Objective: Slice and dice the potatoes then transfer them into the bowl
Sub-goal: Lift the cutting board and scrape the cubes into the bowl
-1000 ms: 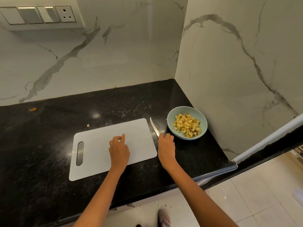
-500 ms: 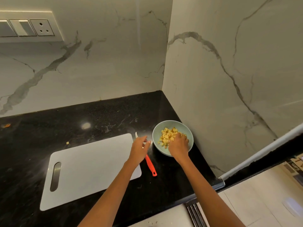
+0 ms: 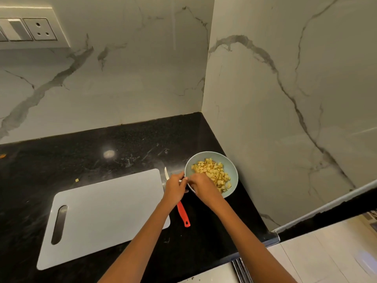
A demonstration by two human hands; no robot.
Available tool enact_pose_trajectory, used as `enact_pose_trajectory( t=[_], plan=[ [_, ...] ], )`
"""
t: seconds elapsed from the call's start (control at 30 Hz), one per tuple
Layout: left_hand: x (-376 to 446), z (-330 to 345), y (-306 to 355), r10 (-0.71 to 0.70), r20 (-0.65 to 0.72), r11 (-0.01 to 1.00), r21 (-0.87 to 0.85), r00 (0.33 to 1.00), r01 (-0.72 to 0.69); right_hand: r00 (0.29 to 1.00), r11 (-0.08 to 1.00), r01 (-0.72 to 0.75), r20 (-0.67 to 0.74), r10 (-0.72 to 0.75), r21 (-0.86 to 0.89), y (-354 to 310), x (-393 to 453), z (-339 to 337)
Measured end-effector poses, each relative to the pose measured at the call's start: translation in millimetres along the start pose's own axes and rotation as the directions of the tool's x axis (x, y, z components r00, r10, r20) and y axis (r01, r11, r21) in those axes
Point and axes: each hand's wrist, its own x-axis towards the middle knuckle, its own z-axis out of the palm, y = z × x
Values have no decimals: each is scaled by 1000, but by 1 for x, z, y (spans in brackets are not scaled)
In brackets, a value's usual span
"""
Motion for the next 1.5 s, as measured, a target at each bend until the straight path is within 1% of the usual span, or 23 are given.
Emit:
enact_pose_trajectory(
  t=[0.07,0.13,0.23,0.27,0.3,0.37,0.43,0.53,0.6,0.67,0.73,0.83,0.93,1.0,1.07,1.13,1.2,1.27,1.33,1.4,1.43,1.47,1.5],
  plan=[
    [0,0,-1,-4,1,1000,3,1000,4,998,994,-24,59,31,-111,12,-8,-11],
    [-1,-1,-1,-17,6,1000,9,1000,17,992,982,-106,47,115,-156,24,-14,-24],
    [-1,-1,1,-39,8,999,-7,999,39,957,956,-276,-117,264,-101,39,-19,-42],
    [-1,0,1,-43,8,999,-14,999,43,944,944,-315,-137,301,-100,41,-20,-45],
    [-2,0,1,-46,5,999,-13,999,46,932,928,-357,-116,345,-108,42,-19,-46],
    [-3,0,2,-46,1,999,-3,999,46,907,903,-420,-9,421,-92,35,-16,-43],
    [-2,1,0,-48,-9,999,0,999,48,922,922,-382,35,384,-67,26,-9,-32],
    [-1,2,0,-49,-20,999,-1,999,49,982,980,-190,-35,188,-54,13,2,-23],
    [-1,3,-1,-51,-19,999,3,999,51,998,989,-51,-39,46,-137,7,8,-24],
    [-1,3,-2,-49,-16,999,6,999,49,999,973,-7,-50,-5,-229,7,15,-27],
    [-1,3,-1,-55,-16,998,3,998,55,993,968,-72,-111,47,-240,13,23,-30],
    [-1,2,0,-67,-10,998,-6,998,67,954,951,-270,-179,242,-152,26,19,-41],
    [-2,3,0,-74,-16,997,-13,997,74,925,912,-370,-160,344,-179,41,-2,-43],
    [-2,3,0,-77,-24,997,-12,997,77,924,914,-382,-86,374,-135,44,-14,-43],
    [-2,4,-1,-83,-25,996,-24,996,83,926,927,-376,-32,376,-9,43,-14,-42],
    [-3,4,0,-83,-22,996,-28,996,82,931,932,-350,-76,357,93,40,-5,-39],
    [-3,3,1,-84,-20,996,-40,996,83,935,944,-325,-126,330,63,31,1,-34],
    [-4,3,1,-81,-22,996,-43,996,80,954,959,-282,-114,278,-16,23,6,-28],
    [-5,4,2,-80,-25,996,-52,996,79,969,965,-246,8,248,-94,17,13,-25],
    [-5,4,2,-83,-38,995,-57,996,81,931,944,-313,164,326,-101,16,13,-29],
    [-5,5,3,-95,-47,994,-52,994,92,918,936,-346,183,351,-58,18,10,-31],
    [-5,6,2,-98,-62,994,-51,993,95,933,940,-342,123,338,13,22,3,-32],
    [-6,7,3,-102,-71,994,-45,992,99,947,944,-320,25,319,79,26,-5,-35]
  ],
)
